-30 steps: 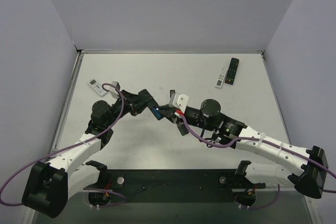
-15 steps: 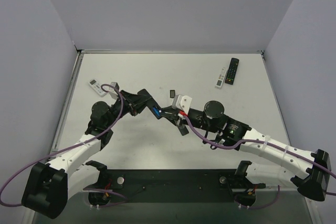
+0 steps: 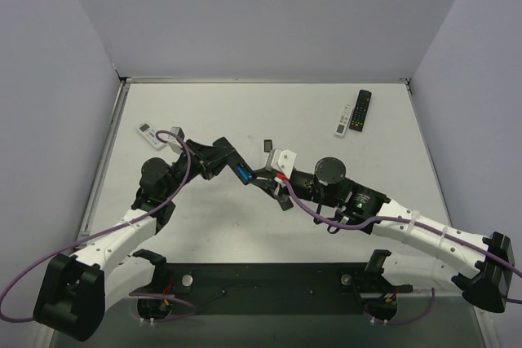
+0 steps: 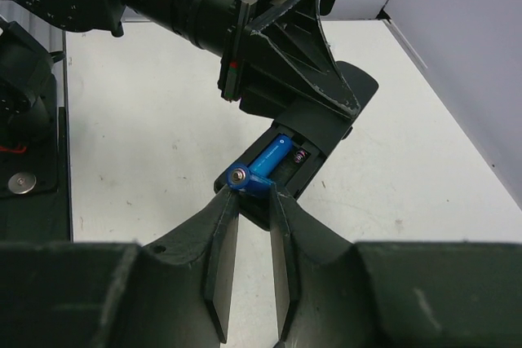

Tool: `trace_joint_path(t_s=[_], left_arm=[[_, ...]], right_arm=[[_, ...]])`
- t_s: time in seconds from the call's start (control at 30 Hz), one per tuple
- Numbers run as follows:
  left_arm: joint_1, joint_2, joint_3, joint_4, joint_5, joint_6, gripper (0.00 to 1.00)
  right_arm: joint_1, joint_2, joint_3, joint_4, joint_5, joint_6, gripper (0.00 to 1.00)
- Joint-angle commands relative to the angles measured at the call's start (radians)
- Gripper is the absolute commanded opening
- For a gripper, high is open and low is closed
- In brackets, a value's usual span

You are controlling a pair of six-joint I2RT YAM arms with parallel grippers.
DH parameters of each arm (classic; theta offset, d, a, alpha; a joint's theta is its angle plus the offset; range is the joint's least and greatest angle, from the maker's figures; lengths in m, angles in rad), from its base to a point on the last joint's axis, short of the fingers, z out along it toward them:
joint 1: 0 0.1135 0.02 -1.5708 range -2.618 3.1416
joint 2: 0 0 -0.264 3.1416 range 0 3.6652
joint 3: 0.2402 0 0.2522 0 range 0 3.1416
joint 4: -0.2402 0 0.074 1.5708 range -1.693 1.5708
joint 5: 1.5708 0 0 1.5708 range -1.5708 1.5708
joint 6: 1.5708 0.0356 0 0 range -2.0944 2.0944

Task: Load the batteries into the remote control
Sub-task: Load the battery into the remote control.

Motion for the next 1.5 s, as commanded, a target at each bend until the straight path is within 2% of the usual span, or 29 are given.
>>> trace_joint_path(t_s=[0.0, 0.63, 0.83, 0.97, 1.17, 1.33, 1.4, 1.47], left_arm=[[-0.001, -0.026, 0.007, 0.078, -0.008, -0.018, 0.0], [-0.004, -0.036, -0.004, 0.061, -0.003, -0.038, 0.0], [-0.004, -0.039, -0.008, 0.056, -0.005, -0.033, 0.0], [-0.003, -0.038, -0.011, 0.048, -0.005, 0.0, 0.0], [0.011, -0.021, 0.004, 0.012, 0.023, 0.071, 0.0], [0.017, 0.001, 0.038, -0.011, 0.069, 0.163, 0.0], [0.017, -0.007, 0.05, -0.028, 0.068, 0.209, 0.0], [0.017, -0.025, 0.053, -0.073, 0.051, 0.25, 0.0]], right_arm=[[0.007, -0.005, 0.021, 0.003, 0.01, 0.031, 0.19], [0.005, 0.029, 0.093, -0.091, 0.072, 0.158, 0.4], [0.005, 0.036, 0.127, -0.131, 0.053, 0.166, 0.51], [0.005, 0.027, 0.165, -0.18, 0.053, 0.184, 0.63], [-0.007, 0.015, 0.288, -0.387, 0.043, 0.227, 0.79], [-0.134, 0.022, 0.361, -0.558, -0.023, 0.368, 0.76], [-0.17, 0.032, 0.403, -0.594, -0.074, 0.387, 0.67], [-0.174, 0.042, 0.442, -0.642, -0.059, 0.391, 0.59]])
